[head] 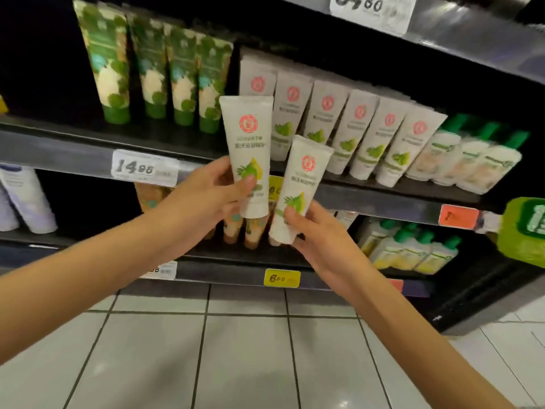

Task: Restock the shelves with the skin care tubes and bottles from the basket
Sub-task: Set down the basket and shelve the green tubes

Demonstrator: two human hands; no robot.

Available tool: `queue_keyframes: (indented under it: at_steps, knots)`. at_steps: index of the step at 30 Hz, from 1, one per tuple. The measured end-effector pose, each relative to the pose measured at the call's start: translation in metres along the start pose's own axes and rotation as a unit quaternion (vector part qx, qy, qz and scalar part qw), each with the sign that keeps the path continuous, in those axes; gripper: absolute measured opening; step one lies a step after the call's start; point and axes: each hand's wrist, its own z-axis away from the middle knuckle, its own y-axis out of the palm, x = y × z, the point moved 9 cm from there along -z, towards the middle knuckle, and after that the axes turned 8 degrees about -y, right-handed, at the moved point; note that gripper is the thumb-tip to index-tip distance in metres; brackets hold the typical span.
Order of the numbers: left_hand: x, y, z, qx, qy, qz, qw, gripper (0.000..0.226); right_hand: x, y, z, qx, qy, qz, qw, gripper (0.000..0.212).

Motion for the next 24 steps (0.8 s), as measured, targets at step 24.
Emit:
queue_keyframes:
  at_steps: [24]
  knots:
    - [-0.038,-0.122,0.002,-0.097,0.059,0.002,0.994,0.028,0.076,0.023,-0.089,-0.157,-0.229,0.351,0.894,0.032]
